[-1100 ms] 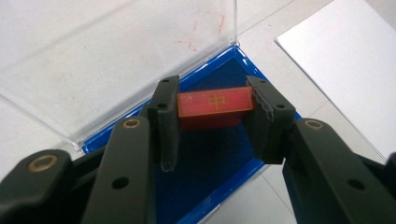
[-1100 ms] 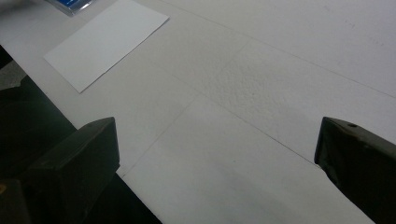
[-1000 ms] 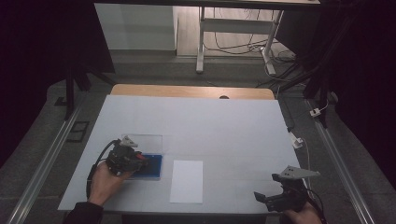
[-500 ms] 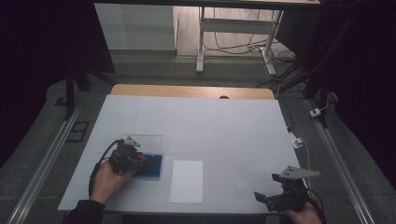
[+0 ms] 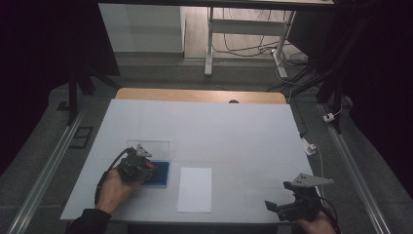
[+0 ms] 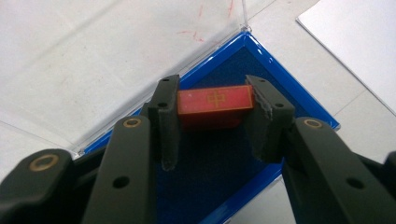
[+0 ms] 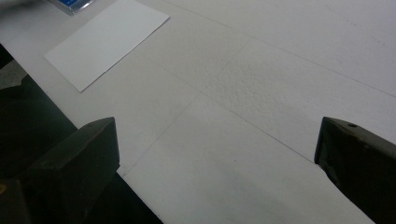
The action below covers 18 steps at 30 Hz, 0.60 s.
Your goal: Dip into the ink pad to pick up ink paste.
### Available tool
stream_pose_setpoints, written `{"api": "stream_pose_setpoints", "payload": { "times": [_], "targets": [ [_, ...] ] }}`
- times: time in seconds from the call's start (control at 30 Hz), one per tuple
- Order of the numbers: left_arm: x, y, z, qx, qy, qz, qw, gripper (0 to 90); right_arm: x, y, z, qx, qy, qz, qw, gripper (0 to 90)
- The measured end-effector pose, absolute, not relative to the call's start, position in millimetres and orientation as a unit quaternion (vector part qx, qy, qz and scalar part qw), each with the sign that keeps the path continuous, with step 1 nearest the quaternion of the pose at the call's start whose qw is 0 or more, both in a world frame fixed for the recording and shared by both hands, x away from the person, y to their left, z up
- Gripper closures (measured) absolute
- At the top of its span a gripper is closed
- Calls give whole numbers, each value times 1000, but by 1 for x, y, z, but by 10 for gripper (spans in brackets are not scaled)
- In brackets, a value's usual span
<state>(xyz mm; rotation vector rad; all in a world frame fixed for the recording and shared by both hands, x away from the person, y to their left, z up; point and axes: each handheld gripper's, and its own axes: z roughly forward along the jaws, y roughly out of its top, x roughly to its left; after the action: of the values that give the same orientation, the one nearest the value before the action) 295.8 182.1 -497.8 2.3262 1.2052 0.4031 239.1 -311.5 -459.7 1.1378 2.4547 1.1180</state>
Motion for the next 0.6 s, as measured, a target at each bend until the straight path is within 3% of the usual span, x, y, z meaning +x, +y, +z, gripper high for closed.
{"api": "stream_pose_setpoints", "payload": {
  "times": [0.33, 0.6],
  "targets": [
    [302, 199, -501, 831, 467, 95, 287, 589, 239, -312, -460, 385, 834, 380, 108, 1],
    [297, 188, -499, 844, 451, 131, 261, 589, 239, -311, -460, 384, 835, 379, 108, 1]
  ]
}}
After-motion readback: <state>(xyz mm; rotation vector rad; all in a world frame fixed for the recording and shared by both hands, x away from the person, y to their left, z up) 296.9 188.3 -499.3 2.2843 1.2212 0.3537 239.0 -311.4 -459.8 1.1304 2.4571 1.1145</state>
